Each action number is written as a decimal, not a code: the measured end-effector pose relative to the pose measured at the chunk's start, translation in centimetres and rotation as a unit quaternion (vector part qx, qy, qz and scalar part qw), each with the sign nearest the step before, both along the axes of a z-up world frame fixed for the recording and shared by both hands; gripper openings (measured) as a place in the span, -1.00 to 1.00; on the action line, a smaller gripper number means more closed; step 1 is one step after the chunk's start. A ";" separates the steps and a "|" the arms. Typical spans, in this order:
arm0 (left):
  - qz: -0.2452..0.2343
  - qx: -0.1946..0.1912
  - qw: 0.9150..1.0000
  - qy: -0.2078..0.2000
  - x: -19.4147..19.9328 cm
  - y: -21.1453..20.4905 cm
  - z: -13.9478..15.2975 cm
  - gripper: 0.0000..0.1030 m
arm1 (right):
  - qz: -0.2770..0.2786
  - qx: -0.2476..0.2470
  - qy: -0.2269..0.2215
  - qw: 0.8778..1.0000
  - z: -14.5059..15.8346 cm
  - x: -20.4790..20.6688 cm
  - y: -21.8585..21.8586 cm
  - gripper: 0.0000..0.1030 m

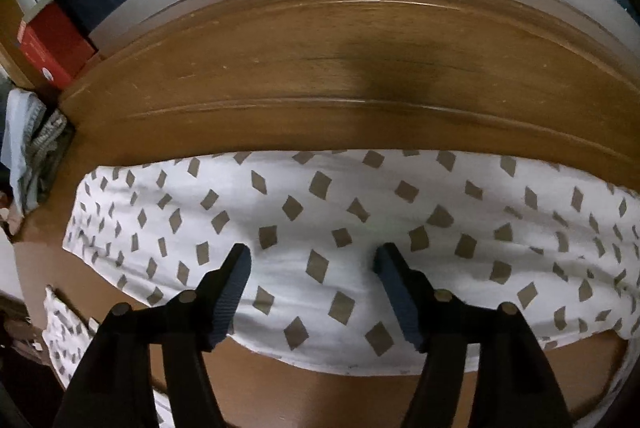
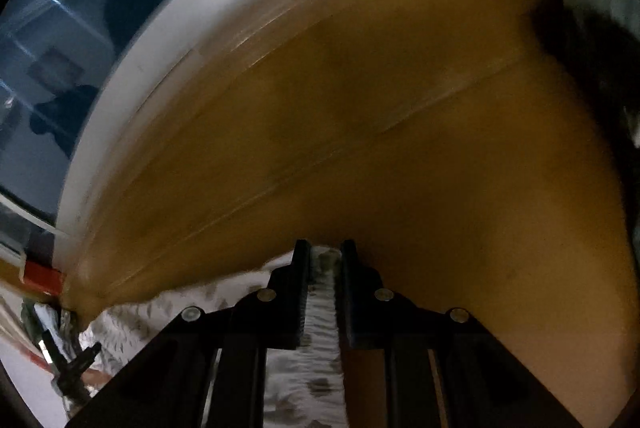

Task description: Fold clothes

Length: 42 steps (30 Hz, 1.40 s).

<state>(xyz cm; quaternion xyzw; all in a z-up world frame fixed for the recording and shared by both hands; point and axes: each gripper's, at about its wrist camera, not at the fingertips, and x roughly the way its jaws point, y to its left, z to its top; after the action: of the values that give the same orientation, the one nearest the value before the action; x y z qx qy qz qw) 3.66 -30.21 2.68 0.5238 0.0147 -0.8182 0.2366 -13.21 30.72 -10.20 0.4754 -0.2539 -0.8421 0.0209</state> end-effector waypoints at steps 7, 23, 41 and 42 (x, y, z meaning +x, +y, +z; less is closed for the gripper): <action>-0.006 -0.052 0.998 -0.027 -1.6 0.9 -1.3 0.44 | 0.027 0.078 0.029 0.996 3.1 1.4 -0.1 -0.45; -0.264 0.122 0.956 0.039 -1.5 26.3 2.4 0.37 | 0.156 -0.021 -0.037 0.987 2.8 21.6 -0.3 -0.31; -0.299 0.145 0.943 -0.034 6.5 35.3 -2.4 0.38 | 0.126 0.044 0.016 0.991 7.5 24.8 1.5 -0.65; -0.300 0.147 0.942 -0.034 6.7 35.5 -2.4 0.39 | 0.128 0.056 -0.006 0.990 6.5 24.8 1.5 -0.65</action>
<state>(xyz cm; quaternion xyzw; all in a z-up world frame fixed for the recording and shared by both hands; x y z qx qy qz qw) 10.32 5.33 0.24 0.5604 -0.0312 -0.8218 -0.0985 11.57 32.20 -3.73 0.5091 -0.1432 -0.8428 0.1003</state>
